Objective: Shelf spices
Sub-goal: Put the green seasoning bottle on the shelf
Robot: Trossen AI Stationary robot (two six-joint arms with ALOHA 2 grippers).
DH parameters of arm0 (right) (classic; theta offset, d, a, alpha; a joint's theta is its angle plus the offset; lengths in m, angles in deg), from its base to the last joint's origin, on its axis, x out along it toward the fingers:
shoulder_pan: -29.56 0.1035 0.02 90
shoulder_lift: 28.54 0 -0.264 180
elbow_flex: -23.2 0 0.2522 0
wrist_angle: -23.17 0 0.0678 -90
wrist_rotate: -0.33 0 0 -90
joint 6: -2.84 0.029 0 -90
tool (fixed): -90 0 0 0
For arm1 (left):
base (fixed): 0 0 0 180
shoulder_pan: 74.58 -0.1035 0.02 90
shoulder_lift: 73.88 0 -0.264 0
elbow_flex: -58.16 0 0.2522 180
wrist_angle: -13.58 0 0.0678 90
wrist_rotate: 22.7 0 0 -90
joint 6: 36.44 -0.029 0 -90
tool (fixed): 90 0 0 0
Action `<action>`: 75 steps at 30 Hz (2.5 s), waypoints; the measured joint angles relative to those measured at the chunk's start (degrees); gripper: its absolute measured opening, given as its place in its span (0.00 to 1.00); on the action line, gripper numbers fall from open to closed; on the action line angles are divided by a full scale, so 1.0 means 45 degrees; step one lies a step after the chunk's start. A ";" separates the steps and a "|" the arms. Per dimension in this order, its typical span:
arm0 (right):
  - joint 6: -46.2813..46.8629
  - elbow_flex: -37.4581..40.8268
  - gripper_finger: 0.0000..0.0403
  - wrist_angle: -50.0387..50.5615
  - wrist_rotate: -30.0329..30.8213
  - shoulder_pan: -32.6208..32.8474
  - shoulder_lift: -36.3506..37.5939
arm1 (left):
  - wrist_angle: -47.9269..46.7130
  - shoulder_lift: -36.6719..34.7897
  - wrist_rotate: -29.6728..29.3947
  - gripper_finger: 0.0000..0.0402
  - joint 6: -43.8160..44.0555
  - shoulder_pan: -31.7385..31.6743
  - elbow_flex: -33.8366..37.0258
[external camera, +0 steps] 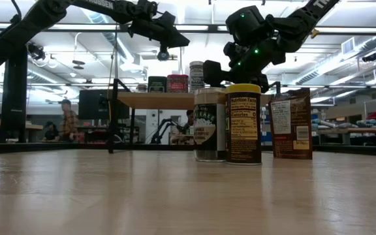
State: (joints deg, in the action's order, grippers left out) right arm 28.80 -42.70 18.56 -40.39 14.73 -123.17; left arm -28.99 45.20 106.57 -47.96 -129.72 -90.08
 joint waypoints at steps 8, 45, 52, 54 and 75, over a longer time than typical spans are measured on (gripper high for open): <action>-0.0010 0.0000 0.81 0.0000 0.0005 0.0000 0.0000 | 0.0008 0.0000 0.0000 0.25 0.0000 0.0000 0.0000; -0.0019 0.0005 0.77 0.0034 0.0034 0.0420 0.0000 | 0.0004 0.0000 -0.0126 0.25 -0.0428 0.0000 0.0000; 0.0093 0.0005 0.87 0.0025 0.0028 0.0436 0.0000 | -0.0070 0.0276 -0.0309 0.25 -0.0741 -0.0047 0.0000; 0.0302 0.0005 0.87 0.0029 -0.0014 0.0368 0.0000 | -0.0179 0.0386 -0.0372 0.25 -0.0736 -0.0063 0.0005; 0.0325 0.0005 0.75 0.0024 -0.0944 -0.0340 0.0000 | -0.0152 0.0500 -0.0359 0.25 -0.0736 -0.0083 0.0005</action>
State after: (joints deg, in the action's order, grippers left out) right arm 30.26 -42.68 18.67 -44.64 13.20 -123.17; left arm -29.67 47.45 104.95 -51.28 -130.09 -90.06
